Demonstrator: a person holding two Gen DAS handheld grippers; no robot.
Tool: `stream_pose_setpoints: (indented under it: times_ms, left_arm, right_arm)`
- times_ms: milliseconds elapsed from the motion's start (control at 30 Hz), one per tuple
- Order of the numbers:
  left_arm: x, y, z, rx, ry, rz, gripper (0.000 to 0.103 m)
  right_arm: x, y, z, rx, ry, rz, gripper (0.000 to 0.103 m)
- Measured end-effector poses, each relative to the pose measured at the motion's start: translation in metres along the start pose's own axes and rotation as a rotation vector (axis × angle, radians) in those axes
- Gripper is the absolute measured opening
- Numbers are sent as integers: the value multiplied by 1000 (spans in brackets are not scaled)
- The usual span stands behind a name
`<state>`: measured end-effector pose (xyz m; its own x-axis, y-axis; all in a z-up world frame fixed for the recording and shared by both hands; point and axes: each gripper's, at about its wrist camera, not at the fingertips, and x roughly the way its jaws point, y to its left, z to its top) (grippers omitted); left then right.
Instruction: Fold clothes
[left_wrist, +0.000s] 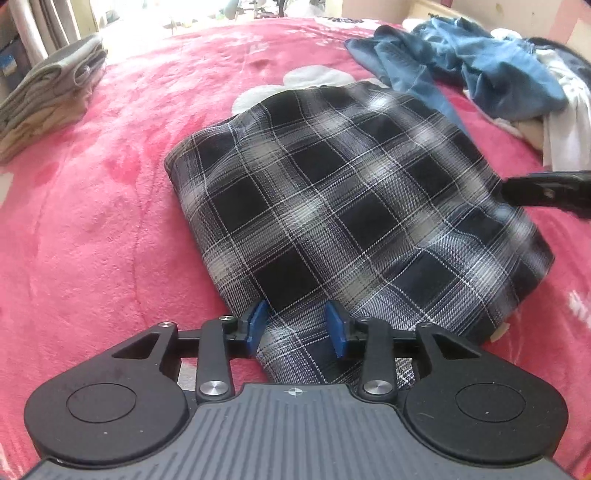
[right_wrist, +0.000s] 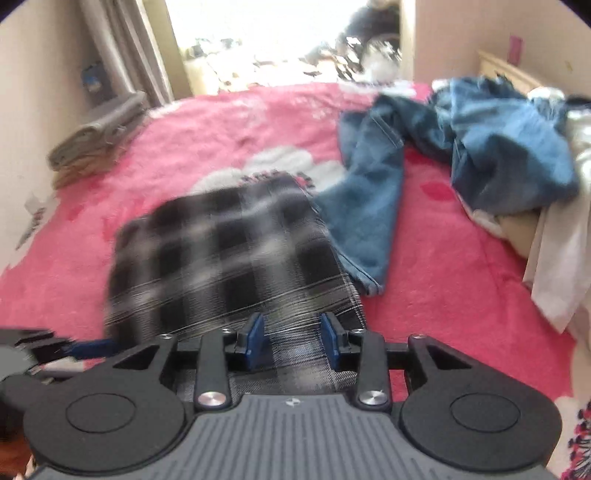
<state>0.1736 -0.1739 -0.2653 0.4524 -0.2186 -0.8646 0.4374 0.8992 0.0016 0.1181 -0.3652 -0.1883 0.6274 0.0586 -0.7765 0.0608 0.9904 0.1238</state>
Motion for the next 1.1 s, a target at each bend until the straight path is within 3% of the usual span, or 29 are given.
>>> stream_pose_setpoints:
  times_ms: [100,300,567,633,700,867,1000,1100]
  left_arm:
    - [0,-4,0,19,1,22,40]
    - [0,-7,1,36,8,50,46]
    - [-5,3,-9,-5,-47,35,56]
    - [-9,6,-14,-23,-68,29,59]
    - [-16,9,-19,-36,-86,17,62]
    - [-43,43,-29,-119,-162,-59,73]
    - [-34,71,-32,-230,-76,-195,73]
    - [-19,83,-41,-349,5,-342,73]
  right_arm:
    - [-7,10,-14,-74,4,27,37]
    - [35,6,-43,-110,123,-77,36]
    - [21,20,-50,-98,97,32,37]
    - [17,24,-52,-97,91,60,42]
    - [34,20,-64,-83,153,57,42]
    - [17,-5,-46,14,90,134,43]
    - [2,-56,-24,228,-6,195,48]
    - [12,-91,-22,369,4,210,50]
